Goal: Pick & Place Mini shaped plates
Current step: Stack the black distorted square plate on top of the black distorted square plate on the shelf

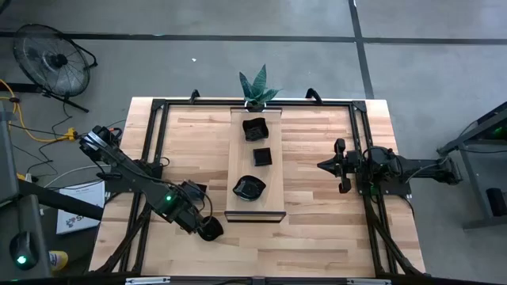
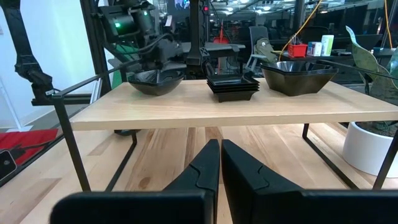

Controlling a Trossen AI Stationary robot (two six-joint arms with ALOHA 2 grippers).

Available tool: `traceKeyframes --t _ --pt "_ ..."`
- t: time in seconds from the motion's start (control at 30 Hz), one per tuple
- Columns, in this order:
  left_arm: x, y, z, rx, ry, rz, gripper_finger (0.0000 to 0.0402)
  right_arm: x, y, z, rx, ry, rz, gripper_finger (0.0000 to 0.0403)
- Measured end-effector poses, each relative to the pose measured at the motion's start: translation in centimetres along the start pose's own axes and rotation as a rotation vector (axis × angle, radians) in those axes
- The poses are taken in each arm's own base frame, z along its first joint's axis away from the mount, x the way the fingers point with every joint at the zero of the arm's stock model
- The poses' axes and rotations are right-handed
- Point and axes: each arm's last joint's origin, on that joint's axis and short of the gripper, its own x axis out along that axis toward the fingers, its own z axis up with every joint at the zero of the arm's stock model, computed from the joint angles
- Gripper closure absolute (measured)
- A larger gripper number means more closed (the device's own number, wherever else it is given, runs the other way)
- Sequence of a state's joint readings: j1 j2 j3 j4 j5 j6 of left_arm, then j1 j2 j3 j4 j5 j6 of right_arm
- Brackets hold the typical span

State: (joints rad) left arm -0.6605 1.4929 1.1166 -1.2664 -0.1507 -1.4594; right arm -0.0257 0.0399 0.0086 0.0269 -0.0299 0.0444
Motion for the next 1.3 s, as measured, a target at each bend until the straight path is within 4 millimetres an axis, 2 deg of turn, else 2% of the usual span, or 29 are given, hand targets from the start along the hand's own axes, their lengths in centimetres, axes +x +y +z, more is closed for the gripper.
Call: traceKeyframes --t 0.2,0.43,0.97,1.3 --pt "-0.9 0.6 0.3 0.027 -0.054 0.069 0.0401 0.0 0.0 0.0 0.0 0.0 0.0 0.0391" --pt "-1.5 0.5 0.6 0.054 -0.117 0.06 0.0401 0.0 0.0 0.0 0.0 0.0 0.0 0.0391" --pt "-5.8 1.6 5.4 0.131 -0.238 0.12 0.0401 0.0 0.0 0.0 0.0 0.0 0.0 0.0391" --pt "-7.3 2.6 7.9 0.36 -0.268 0.184 0.0401 0.0 0.0 0.0 0.0 0.0 0.0 0.0391"
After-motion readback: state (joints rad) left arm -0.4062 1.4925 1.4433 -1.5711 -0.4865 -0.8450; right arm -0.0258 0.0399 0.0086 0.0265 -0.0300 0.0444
